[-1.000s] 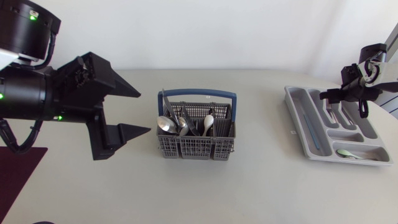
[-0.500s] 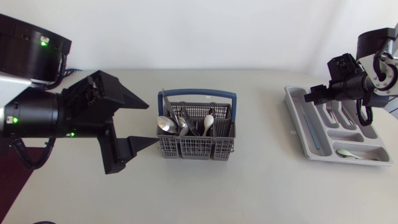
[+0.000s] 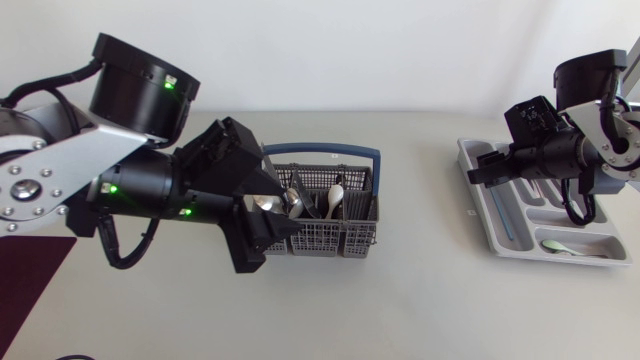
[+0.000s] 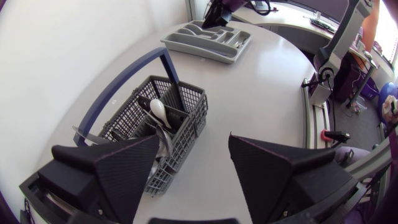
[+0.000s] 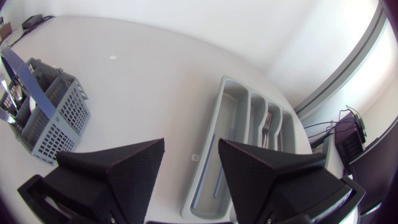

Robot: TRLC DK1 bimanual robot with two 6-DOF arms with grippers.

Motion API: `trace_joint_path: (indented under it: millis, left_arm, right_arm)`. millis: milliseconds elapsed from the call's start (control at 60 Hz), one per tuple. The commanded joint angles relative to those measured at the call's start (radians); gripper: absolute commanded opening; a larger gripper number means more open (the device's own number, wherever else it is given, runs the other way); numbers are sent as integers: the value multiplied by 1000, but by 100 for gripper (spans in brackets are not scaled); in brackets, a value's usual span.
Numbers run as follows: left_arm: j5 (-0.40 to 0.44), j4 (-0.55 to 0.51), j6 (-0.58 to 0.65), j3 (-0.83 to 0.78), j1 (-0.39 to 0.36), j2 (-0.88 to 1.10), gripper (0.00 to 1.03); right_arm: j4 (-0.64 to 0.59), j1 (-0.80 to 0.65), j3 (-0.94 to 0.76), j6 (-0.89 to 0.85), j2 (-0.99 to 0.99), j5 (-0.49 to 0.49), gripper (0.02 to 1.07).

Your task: Sort the cutlery from the basket into the organizer compartments.

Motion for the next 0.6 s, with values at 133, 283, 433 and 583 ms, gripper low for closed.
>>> trace_joint_path:
  millis: [133, 283, 433, 583]
  left_arm:
    - [-65, 49, -111, 107, -17, 129, 65]
    - [-110, 50, -153, 156, -17, 199, 52]
    - [-138, 46, -179, 176, -19, 250, 38]
    - [-162, 46, -179, 178, -34, 259, 23]
  right_arm:
    - [-10, 18, -46, 37, -17, 11, 66]
    - [-6, 21, -53, 42, -17, 11, 66]
    - [-4, 21, -57, 42, -17, 13, 66]
    - [4, 21, -62, 42, -14, 13, 66]
